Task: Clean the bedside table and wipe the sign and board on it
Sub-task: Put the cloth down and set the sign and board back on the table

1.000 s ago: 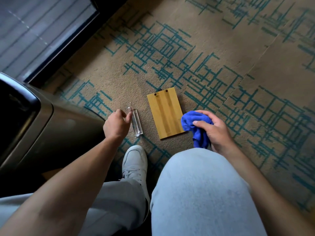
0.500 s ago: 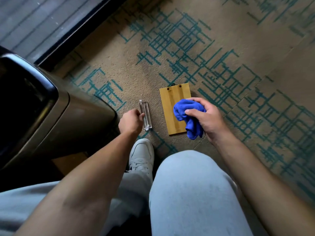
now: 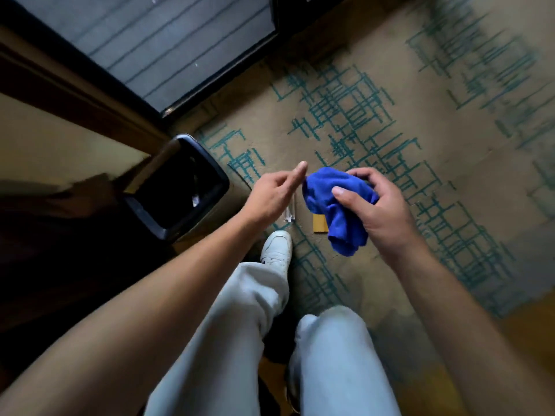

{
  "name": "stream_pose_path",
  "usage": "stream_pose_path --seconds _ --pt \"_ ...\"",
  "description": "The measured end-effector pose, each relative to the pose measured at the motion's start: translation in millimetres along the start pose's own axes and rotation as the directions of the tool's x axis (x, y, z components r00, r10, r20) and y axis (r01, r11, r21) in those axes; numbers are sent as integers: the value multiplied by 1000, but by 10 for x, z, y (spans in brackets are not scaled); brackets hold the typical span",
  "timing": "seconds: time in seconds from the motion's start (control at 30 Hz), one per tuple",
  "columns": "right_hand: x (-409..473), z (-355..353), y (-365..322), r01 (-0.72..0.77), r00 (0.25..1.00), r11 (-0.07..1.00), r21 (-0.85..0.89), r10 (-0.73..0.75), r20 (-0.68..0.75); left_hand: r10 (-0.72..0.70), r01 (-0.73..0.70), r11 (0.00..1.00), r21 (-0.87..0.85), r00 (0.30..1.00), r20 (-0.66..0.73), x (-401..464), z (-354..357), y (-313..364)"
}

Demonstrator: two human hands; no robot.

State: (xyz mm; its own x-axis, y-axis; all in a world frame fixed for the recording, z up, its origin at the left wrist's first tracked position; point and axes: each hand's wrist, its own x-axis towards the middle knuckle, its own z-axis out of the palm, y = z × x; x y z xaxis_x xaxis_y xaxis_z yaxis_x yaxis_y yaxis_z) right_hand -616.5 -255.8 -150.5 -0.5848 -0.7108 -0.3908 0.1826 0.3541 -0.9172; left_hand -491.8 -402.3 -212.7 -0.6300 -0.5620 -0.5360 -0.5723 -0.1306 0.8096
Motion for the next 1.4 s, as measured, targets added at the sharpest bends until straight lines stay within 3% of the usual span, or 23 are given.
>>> stream_pose_path --seconds 0.1,0.17,0.33,0.5,0.63,0.7,0.8,0.93,1.03,1.2,1.4 --pt "-185 135 -627 81 996 996 -27 -80 44 77 -59 967 -247 995 66 -555 -264 637" --pt "-307 215 -1000 114 992 993 -29 -112 53 136 -124 951 -285 990 24 -907 -479 936" --pt "-655 250 -1644 96 966 990 -100 -69 249 179 -207 956 -207 973 -147 -1696 -841 1413" --pt "-1068 408 -2081 150 864 975 -166 -47 502 212 -233 972 -45 939 -272 -2451 -1092 1644" --pt "-1370 786 -2290 192 797 966 -176 -49 602 90 -140 982 -123 936 -341 -3042 -1335 1265" --pt "-1526 1030 -2286 171 745 969 -179 -9 667 -38 -17 995 -103 860 -509 -3379 -1435 846" --pt "-1783 1440 -2161 149 659 963 -225 73 749 -308 273 947 -172 604 -736 -4142 -1626 120" --pt "-2056 2046 -1998 146 628 935 -322 164 761 -514 564 787 -249 377 -770 -5115 -1884 -732" --pt "-2257 2553 -1911 203 575 905 -374 199 794 -582 645 702 -302 276 -765 -5601 -1971 -1184" --pt "-2488 3293 -1844 400 487 805 -438 218 846 -543 745 643 -179 279 -792 -5861 -2057 -1748" --pt "-2729 4261 -1912 762 348 538 -360 129 929 -668 760 626 -173 409 -621 -5801 -2010 -2252"
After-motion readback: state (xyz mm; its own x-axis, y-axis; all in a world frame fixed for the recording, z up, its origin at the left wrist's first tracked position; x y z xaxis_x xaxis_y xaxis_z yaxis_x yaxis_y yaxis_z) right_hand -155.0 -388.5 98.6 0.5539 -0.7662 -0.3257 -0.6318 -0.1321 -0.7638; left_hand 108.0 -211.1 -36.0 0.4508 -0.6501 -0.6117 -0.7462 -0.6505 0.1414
